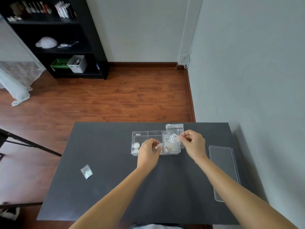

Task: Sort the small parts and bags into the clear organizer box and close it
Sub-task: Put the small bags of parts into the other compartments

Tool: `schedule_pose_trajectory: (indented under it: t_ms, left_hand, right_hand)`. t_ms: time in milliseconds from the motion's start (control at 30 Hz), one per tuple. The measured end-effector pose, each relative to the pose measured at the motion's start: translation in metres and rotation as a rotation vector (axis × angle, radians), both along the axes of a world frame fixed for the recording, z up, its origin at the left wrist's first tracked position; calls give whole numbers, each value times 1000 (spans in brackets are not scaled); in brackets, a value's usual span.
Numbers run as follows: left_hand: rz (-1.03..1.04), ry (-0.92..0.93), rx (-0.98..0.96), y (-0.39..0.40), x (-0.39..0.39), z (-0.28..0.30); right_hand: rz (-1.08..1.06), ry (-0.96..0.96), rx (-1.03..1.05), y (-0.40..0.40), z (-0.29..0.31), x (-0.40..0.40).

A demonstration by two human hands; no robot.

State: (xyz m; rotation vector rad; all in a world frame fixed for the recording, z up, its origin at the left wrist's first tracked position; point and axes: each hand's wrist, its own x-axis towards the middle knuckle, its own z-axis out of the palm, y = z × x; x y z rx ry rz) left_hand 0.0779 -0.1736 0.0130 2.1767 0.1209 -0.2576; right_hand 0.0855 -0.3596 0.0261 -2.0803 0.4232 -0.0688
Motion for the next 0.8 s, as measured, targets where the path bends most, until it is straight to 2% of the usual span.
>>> schedule_pose_trajectory:
  t_ms: [100,233,333,467,633,800]
  left_hand:
    - [1,-78,309,14,-7,-15]
    - [-31,64,490,26,-13,-34]
    - [-46,147,503,28,-15,-44]
    - [-63,158,515,28,-14,-51]
    - [-100,178,519,33,-7,-55]
    - [-121,202,537,33,-6,-55]
  right_hand:
    - [-49,25,-53,2,-4,8]
    - [-47,111,-131,16,-20,13]
    - [-72,176,-214,26,-30,13]
    - [-86,217,-337,31,-38,17]
    - [10,135,-600,32,-43,23]
    - [126,167,-696,27,-53,26]
